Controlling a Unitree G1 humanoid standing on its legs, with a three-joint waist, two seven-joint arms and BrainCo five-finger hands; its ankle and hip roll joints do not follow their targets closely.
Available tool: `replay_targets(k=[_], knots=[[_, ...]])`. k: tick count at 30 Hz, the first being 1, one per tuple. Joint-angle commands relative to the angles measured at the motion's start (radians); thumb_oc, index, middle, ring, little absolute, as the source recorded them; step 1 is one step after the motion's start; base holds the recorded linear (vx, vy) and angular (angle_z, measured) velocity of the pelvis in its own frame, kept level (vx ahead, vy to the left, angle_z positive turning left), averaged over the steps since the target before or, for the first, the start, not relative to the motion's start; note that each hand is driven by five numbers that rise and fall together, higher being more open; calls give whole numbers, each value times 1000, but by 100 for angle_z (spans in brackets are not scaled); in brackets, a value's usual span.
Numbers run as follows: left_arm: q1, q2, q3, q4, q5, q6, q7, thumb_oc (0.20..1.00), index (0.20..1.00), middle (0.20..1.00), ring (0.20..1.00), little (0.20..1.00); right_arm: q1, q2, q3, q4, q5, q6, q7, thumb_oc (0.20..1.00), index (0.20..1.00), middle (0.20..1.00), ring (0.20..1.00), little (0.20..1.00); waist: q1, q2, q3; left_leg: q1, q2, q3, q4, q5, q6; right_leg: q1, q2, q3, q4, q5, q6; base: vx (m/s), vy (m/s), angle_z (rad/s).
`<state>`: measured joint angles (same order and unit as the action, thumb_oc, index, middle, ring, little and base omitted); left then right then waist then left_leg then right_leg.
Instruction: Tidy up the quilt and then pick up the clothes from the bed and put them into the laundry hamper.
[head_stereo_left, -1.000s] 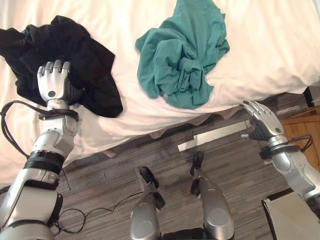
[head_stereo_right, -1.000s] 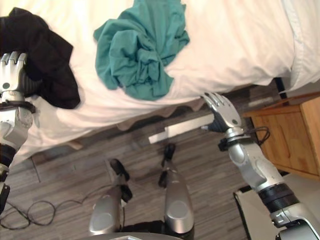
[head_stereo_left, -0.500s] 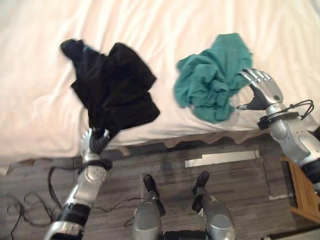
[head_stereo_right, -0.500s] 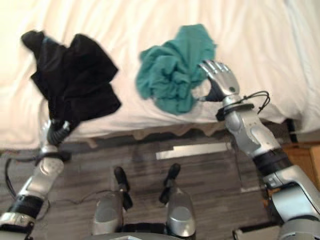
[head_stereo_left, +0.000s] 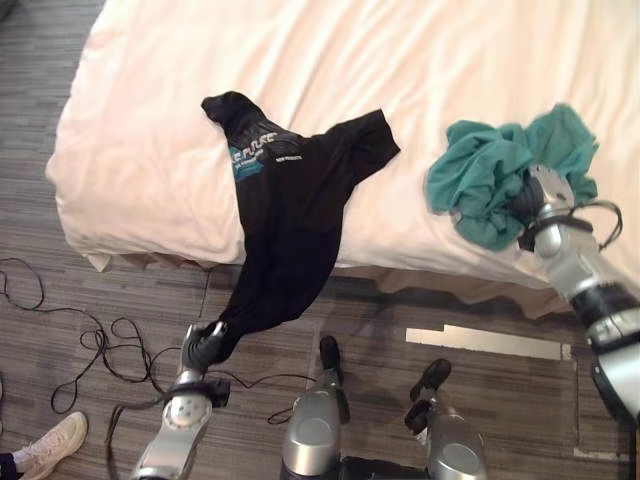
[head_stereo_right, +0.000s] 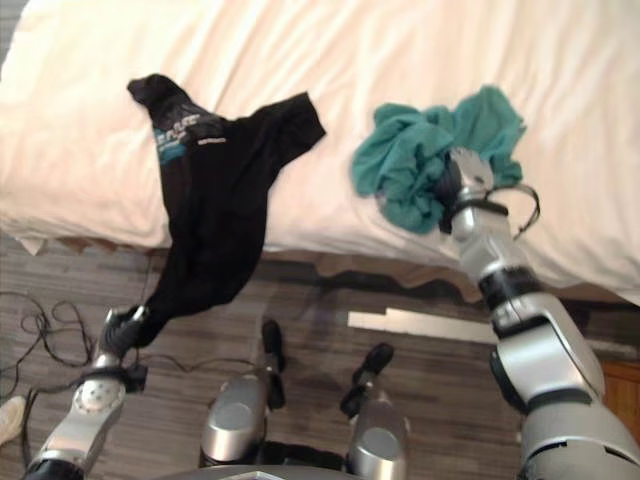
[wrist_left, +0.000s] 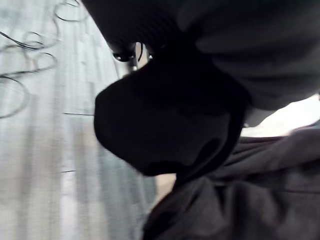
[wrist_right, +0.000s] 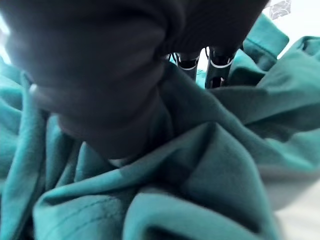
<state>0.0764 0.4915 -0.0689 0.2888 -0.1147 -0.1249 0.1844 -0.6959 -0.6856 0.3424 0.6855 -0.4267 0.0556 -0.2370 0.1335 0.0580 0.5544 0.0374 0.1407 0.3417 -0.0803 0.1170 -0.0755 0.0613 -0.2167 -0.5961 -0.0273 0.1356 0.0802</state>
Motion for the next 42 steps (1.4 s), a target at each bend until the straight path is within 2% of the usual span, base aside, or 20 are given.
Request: replay_targets(k=[1,4,12,14,17,19,21,24,25,27,30,31,32,35,36,37,38,39,40,42], knots=[[0,68,25,-60,-37,-55,-7,200,200,200,200,200,225,56,-15,-51,138,-40,33,200,200,200,200,200,-39,-47,-107,-23,85,61,-7,-131,-83,-72,-143,64,86,-115,115,65,30,20],[42,14,33,-47,7,-25,-69,200,200,200,200,200,583,193,-170,-140,303,-93,125,200,200,200,200,200,-103,-91,-175,33,76,64,-7,-162,-59,-27,-133,66,76,-122,113,108,64,3],[64,-87,-47,369,173,69,-98,200,200,200,200,200,794,341,-225,37,338,-77,189,200,200,200,200,200,-189,-116,-254,91,73,100,-7,-169,-34,-40,-111,147,154,-160,96,-2,49,-42],[60,-109,-62,435,180,65,-88,200,200,200,200,200,791,362,-210,82,341,-80,183,200,200,200,200,200,-192,-110,-265,94,74,97,-7,-167,-33,-26,-88,176,138,-186,90,-30,-54,-16],[50,-135,-76,452,150,67,-70,200,200,200,200,200,744,386,-130,110,324,-89,189,200,200,200,200,200,-199,-98,-277,60,81,39,-7,-150,-29,-36,40,367,92,-241,54,-41,-121,5],[48,-146,-69,464,121,60,-59,200,200,200,200,200,702,386,-89,106,313,-92,188,200,200,200,200,200,-168,-84,-281,52,80,10,-7,-137,-35,3,60,367,40,-240,38,-71,-117,49],[26,-166,-43,460,54,48,-22,200,200,200,200,200,609,378,1,81,291,-99,189,200,200,200,200,200,-99,-39,-248,-40,99,-73,-7,-50,-89,21,72,303,-42,-223,29,-307,-151,58],[19,-180,-29,437,13,38,-11,200,200,200,200,200,567,373,24,70,270,-105,175,200,200,200,200,200,-60,-10,-240,-100,95,-80,-7,-45,-99,11,58,205,-60,-216,31,-291,-48,117],[17,-195,-15,427,-4,34,4,200,200,200,200,200,554,350,13,52,250,-112,161,200,200,200,200,200,-48,-1,-226,-100,128,60,-7,-56,-89,35,19,77,-57,-233,42,-308,-77,175],[20,-190,-3,408,-23,34,16,200,200,200,200,200,542,345,19,42,244,-101,140,200,200,200,200,200,-54,-9,-235,-50,175,274,41,-55,-54,50,-10,-58,-53,-222,33,-354,-75,195],[25,-182,6,401,-24,41,22,200,200,200,200,200,535,345,25,37,246,-95,132,200,200,200,200,200,-54,-25,-234,-34,206,339,148,-98,-50,63,-21,-114,-50,-216,19,-260,-26,205],[37,-167,30,412,-14,60,25,200,200,200,200,200,573,350,6,20,248,-86,125,200,200,200,200,200,-65,-67,-262,47,269,438,244,-160,-37,82,-66,-237,-26,-205,-16,-232,223,234],[42,-161,51,439,-6,70,35,200,200,200,200,200,609,363,-12,20,246,-79,126,200,200,200,200,200,-97,-85,-307,136,299,494,202,-147,-37,99,-108,-328,-3,-187,-15,-253,387,251],[50,-156,69,462,2,72,51,200,200,200,200,200,620,363,-21,3,245,-73,132,200,200,200,200,200,-97,-77,-341,151,240,469,119,-138,-39,110,-151,-373,33,-159,3,34,475,382],[48,-134,98,458,11,65,64,200,200,200,200,200,618,364,-28,-18,252,-69,134,200,200,200,200,200,-34,-83,-337,121,182,398,69,-166,-27,129,-241,-453,125,-89,42,141,566,141],[54,-117,104,446,21,68,69,200,200,200,200,200,632,367,-38,-41,261,-73,129,200,200,200,200,200,-19,-99,-323,106,156,353,59,-186,-13,139,-272,-456,166,-89,54,159,618,78],[50,-107,92,434,29,71,75,200,200,200,200,200,645,367,-45,-62,274,-77,124,200,200,200,200,200,-21,-106,-303,90,149,317,56,-193,-12,115,-262,-402,173,-103,55,82,205,164],[34,-103,70,426,37,76,75,200,200,200,200,200,662,371,-61,-75,289,-84,108,200,200,200,200,200,-51,-113,-275,63,141,250,62,-203,-12,50,-209,-230,170,-144,51,171,343,293],[-6,-116,10,410,35,69,62,200,200,200,200,200,682,369,-107,-108,334,-90,80,200,200,200,200,200,-113,-110,-235,49,81,94,46,-227,4,-52,-62,150,164,-254,74,147,348,319],[-28,-123,-33,409,59,69,40,200,200,200,200,200,721,369,-152,-131,373,-100,66,200,200,200,200,200,-133,-101,-222,52,29,20,21,-214,31,-75,-11,216,191,-259,61,125,256,371]])
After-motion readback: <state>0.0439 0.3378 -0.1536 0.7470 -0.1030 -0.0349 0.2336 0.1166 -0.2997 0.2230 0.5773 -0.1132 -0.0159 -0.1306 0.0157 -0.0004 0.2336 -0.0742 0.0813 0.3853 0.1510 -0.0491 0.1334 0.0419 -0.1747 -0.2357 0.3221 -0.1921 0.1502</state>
